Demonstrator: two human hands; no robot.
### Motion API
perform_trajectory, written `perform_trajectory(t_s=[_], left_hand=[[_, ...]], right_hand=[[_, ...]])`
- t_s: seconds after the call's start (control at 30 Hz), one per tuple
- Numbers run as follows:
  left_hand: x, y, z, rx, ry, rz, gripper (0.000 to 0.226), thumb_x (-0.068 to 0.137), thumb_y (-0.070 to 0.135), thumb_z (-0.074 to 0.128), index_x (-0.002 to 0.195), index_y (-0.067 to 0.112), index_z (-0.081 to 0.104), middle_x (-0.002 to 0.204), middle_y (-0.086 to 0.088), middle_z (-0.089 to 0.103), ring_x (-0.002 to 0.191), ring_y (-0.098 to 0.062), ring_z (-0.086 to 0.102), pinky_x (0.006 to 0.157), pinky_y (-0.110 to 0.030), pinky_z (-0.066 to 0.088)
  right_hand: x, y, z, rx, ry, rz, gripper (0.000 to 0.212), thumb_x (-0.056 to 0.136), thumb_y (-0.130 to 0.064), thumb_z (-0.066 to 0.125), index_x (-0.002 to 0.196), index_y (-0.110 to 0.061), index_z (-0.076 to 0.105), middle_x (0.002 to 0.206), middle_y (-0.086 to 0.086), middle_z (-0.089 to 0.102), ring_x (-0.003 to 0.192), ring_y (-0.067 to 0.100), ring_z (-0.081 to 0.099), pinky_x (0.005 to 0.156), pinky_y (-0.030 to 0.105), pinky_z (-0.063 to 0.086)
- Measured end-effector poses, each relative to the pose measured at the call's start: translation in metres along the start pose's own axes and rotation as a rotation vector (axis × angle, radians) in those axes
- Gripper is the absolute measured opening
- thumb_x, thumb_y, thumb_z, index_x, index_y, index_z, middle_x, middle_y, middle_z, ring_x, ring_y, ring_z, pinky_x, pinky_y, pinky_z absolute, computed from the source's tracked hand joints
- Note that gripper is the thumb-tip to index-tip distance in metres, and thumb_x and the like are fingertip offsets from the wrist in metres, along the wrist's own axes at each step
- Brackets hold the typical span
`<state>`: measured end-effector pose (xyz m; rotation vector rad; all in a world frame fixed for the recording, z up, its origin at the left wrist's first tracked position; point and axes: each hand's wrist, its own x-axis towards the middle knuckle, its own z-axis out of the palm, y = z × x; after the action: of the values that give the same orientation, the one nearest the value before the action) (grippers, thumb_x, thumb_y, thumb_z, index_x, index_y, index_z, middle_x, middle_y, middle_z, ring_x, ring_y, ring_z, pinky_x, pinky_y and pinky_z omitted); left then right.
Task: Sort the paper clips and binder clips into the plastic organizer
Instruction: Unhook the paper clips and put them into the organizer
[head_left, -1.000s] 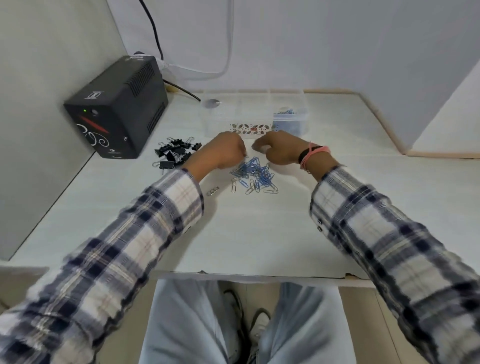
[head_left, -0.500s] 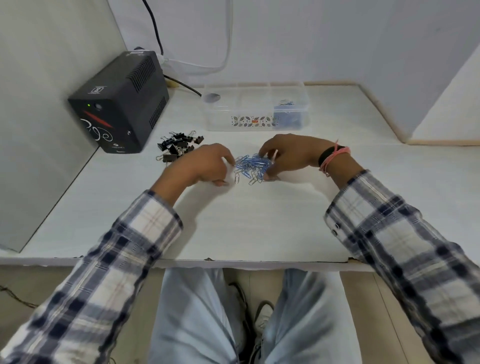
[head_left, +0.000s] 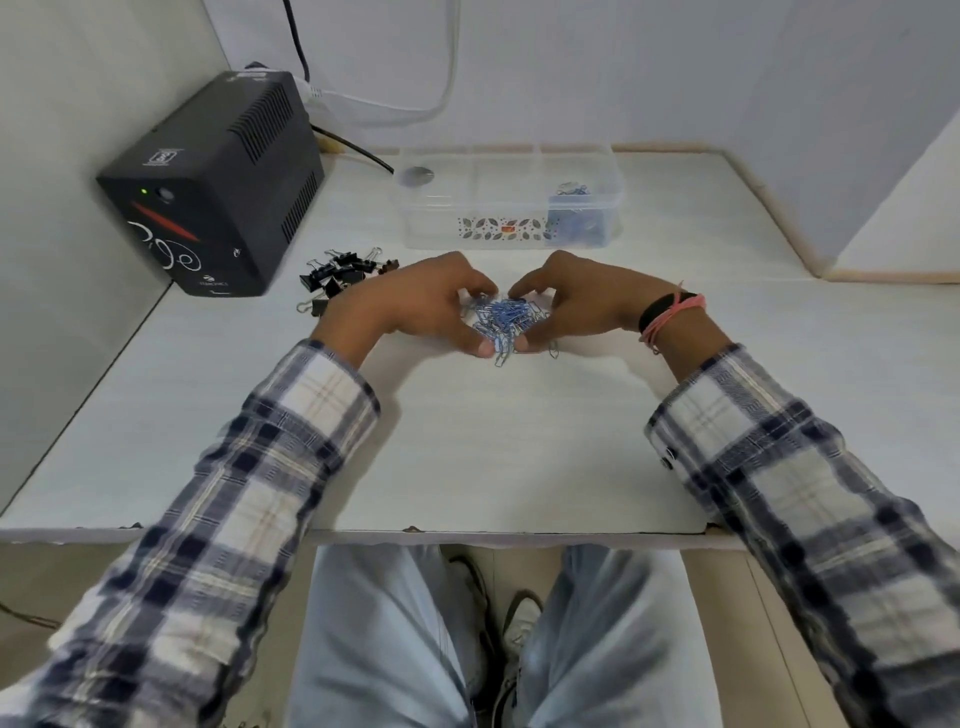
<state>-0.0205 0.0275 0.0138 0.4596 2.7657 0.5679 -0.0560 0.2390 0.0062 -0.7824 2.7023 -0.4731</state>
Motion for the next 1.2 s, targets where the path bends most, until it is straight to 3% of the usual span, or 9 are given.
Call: perform_trajectory(t_s=[0.1, 0.23, 0.37, 0.5, 0.57, 0.67, 0.83, 1.0, 1.2], left_hand=[[0.012, -0.006, 0.003, -0.11, 0.083, 0.016, 0.046, 0.078, 0.032, 0.088, 0.121, 0.022, 0.073, 0.108, 0.004, 0.062, 0.095, -0.02, 0.066, 0.087, -0.041, 0.057], [0.022, -0.019, 0.015, -0.244, 0.202, 0.052, 0.027, 0.082, 0.02, 0.085, 0.108, 0.013, 0.077, 0.1, -0.009, 0.07, 0.087, -0.035, 0.072, 0.076, -0.046, 0.062], [0.027, -0.03, 0.028, -0.32, 0.312, 0.125, 0.022, 0.085, 0.02, 0.082, 0.104, 0.011, 0.077, 0.09, -0.005, 0.069, 0.075, -0.018, 0.064, 0.066, -0.026, 0.054], [0.03, -0.041, 0.034, -0.561, 0.316, 0.093, 0.012, 0.089, 0.012, 0.078, 0.1, 0.007, 0.076, 0.073, 0.001, 0.066, 0.062, -0.012, 0.057, 0.057, -0.025, 0.052], [0.03, -0.043, 0.035, -0.686, 0.314, 0.089, 0.011, 0.09, 0.006, 0.075, 0.1, 0.002, 0.074, 0.068, 0.004, 0.068, 0.055, -0.012, 0.055, 0.054, -0.024, 0.051], [0.029, -0.043, 0.035, -0.761, 0.314, 0.1, 0.013, 0.091, 0.003, 0.074, 0.103, 0.0, 0.072, 0.073, -0.001, 0.071, 0.051, -0.012, 0.055, 0.053, -0.023, 0.052], [0.029, -0.043, 0.036, -0.912, 0.354, 0.095, 0.018, 0.09, 0.003, 0.075, 0.106, -0.004, 0.073, 0.075, -0.011, 0.067, 0.048, -0.018, 0.056, 0.054, -0.027, 0.053], [0.03, -0.035, 0.037, -1.172, 0.401, 0.073, 0.022, 0.088, -0.005, 0.072, 0.109, -0.009, 0.072, 0.071, -0.012, 0.07, 0.058, -0.018, 0.063, 0.065, -0.024, 0.06], [0.033, -0.03, 0.037, -1.304, 0.388, 0.028, 0.014, 0.087, -0.005, 0.072, 0.101, -0.003, 0.075, 0.08, -0.011, 0.073, 0.066, -0.017, 0.068, 0.071, -0.022, 0.06]], right_hand=[[0.008, -0.003, 0.006, -0.027, 0.107, -0.053, 0.044, 0.086, -0.032, 0.077, 0.127, -0.018, 0.069, 0.116, 0.006, 0.063, 0.088, 0.015, 0.054, 0.08, 0.029, 0.044], [0.013, 0.001, 0.012, -0.044, 0.226, -0.101, 0.026, 0.09, -0.02, 0.071, 0.114, -0.014, 0.075, 0.106, 0.008, 0.072, 0.076, 0.014, 0.055, 0.073, 0.027, 0.042], [0.017, 0.001, 0.02, -0.037, 0.322, -0.11, 0.025, 0.086, -0.003, 0.06, 0.105, -0.006, 0.077, 0.095, 0.011, 0.076, 0.078, 0.023, 0.062, 0.069, 0.026, 0.041], [0.017, 0.007, 0.02, 0.12, 0.371, -0.062, 0.019, 0.087, -0.003, 0.064, 0.098, -0.009, 0.078, 0.086, 0.003, 0.07, 0.076, 0.016, 0.06, 0.075, 0.027, 0.049], [0.015, 0.013, 0.019, 0.262, 0.367, -0.008, 0.014, 0.088, -0.005, 0.066, 0.095, -0.011, 0.077, 0.083, 0.004, 0.071, 0.071, 0.016, 0.063, 0.074, 0.027, 0.053], [0.014, 0.018, 0.02, 0.644, 0.314, 0.063, 0.012, 0.091, 0.002, 0.063, 0.097, 0.002, 0.074, 0.079, 0.014, 0.068, 0.06, 0.022, 0.063, 0.065, 0.029, 0.057], [0.01, 0.019, 0.012, 1.238, 0.203, 0.135, 0.009, 0.095, 0.007, 0.058, 0.096, 0.005, 0.067, 0.082, 0.018, 0.063, 0.068, 0.024, 0.062, 0.067, 0.033, 0.058], [0.007, 0.017, 0.001, 1.916, 0.103, 0.274, 0.017, 0.096, 0.008, 0.045, 0.101, 0.007, 0.061, 0.096, 0.025, 0.063, 0.073, 0.026, 0.068, 0.061, 0.022, 0.057], [0.01, 0.016, 0.004, 2.111, 0.046, 0.385, 0.02, 0.097, -0.009, 0.052, 0.102, 0.008, 0.061, 0.087, 0.024, 0.064, 0.07, 0.024, 0.06, 0.05, 0.021, 0.051]])
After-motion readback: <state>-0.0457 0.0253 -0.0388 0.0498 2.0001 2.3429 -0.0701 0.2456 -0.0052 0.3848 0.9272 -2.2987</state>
